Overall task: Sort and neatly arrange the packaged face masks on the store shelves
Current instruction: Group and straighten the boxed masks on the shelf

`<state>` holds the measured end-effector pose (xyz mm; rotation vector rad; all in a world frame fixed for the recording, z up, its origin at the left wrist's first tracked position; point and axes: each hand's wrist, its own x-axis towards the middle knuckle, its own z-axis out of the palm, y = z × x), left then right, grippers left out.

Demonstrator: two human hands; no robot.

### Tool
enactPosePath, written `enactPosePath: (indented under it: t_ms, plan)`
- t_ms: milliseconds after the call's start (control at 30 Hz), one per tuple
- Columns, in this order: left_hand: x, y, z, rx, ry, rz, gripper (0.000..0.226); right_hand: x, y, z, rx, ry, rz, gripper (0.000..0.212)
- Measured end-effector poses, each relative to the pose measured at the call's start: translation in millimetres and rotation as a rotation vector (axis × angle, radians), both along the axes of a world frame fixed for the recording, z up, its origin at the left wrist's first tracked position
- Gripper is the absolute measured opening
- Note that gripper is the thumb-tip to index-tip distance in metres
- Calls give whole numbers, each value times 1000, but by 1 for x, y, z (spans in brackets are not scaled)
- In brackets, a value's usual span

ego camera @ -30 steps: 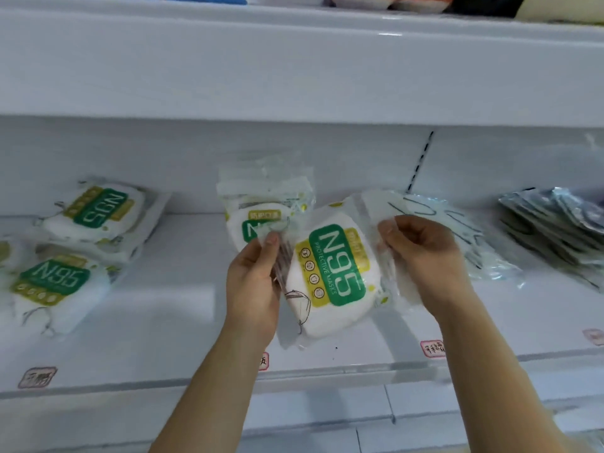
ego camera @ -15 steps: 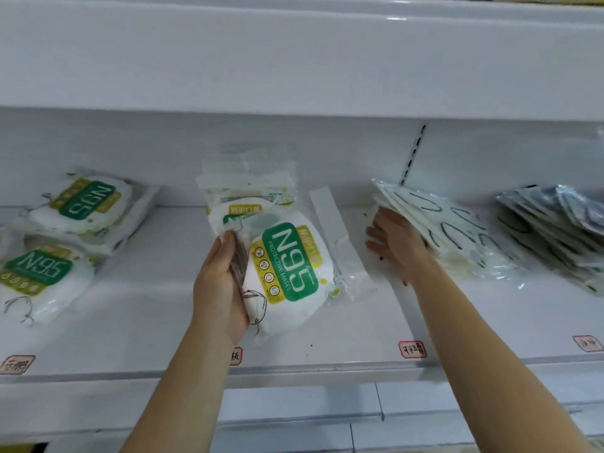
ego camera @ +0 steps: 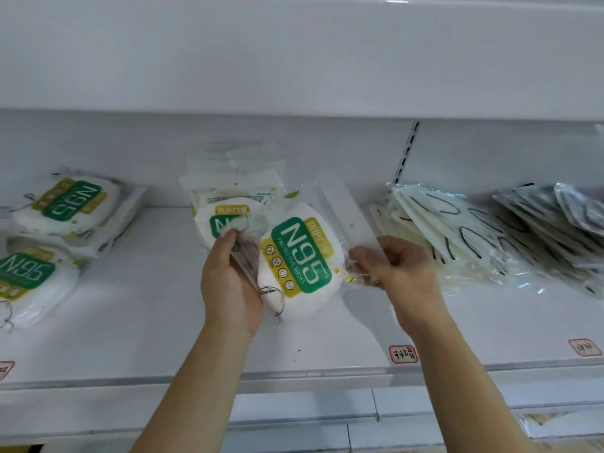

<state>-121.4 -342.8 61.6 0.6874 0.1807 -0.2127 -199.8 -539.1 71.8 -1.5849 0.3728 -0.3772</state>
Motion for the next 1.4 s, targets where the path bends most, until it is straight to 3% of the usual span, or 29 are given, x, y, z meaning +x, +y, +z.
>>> enactPosePath:
  t_ms: [100, 133, 200, 267, 333, 433, 500, 567, 633, 767, 833, 933, 1133, 1300, 1400]
  plan:
    - [-1, -3, -10, 56, -49, 45, 43, 2, -11, 10, 60, -114, -108, 3]
    - [-4, -6, -11, 58, -58, 44, 45, 4, -14, 9, 169, -159, -128, 3]
    - [-9, -14, -8, 24, -50, 40, 43, 8, -14, 3, 517, -231, -79, 30]
    - [-12, -19, -4, -52, -10, 25, 38, 9, -3, -8, 728, -142, 62, 67]
    - [-12, -21, -3, -106, 17, 17, 38, 5, 14, -19, 764, -44, 120, 60]
    - [-11, -18, -7, -93, -4, 35, 37, 3, 22, -29, 722, -31, 86, 46]
    - [-11, -13, -11, 28, -22, 27, 28, 8, 13, -28, 666, -87, 38, 41]
    - [-9, -7, -16, 227, -31, 63, 20, 19, 0, -21, 598, -129, -21, 41]
    - [-3, 3, -21, 385, -76, 141, 27, 35, -16, -10, 512, -169, -102, 39]
    - [16, 38, -30, 641, -215, 292, 32, 76, -36, 11, 97, -147, -224, 37]
    - [28, 56, -38, 866, -316, 323, 30, 100, -35, 10, -45, -86, -290, 42]
    - [39, 75, -52, 1272, -391, 283, 29, 131, -29, -4, -84, -50, -309, 45]
    - [45, 77, -58, 1380, -342, 256, 24, 162, -23, -39, 57, 25, -297, 48]
    - [45, 75, -60, 1520, -372, 121, 25, 175, -25, -49, -58, 31, -285, 50]
    - [45, 81, -61, 1575, -485, 33, 22, 180, -28, -52, -148, 30, -306, 48]
